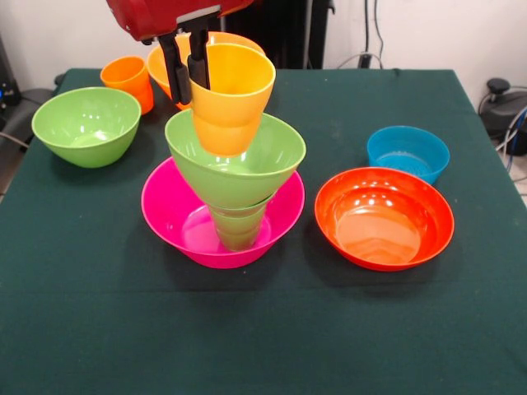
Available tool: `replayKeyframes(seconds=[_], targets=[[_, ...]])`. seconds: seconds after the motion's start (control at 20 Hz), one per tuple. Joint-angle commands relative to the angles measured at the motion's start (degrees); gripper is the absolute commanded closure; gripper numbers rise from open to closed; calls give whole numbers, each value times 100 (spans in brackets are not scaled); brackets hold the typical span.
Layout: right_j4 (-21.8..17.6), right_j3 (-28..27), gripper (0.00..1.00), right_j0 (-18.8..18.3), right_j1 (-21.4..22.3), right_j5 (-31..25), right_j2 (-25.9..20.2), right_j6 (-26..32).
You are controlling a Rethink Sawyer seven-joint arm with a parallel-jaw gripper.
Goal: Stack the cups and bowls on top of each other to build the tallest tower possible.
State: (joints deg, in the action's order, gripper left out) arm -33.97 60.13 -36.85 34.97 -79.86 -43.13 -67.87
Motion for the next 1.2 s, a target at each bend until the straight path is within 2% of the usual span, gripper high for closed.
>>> replayKeyframes(seconds=[0.05,1.2], targets=[[-235,436,100,92,-259,205,70,1268],[-73,893,100,-116,-146,612,67,940]])
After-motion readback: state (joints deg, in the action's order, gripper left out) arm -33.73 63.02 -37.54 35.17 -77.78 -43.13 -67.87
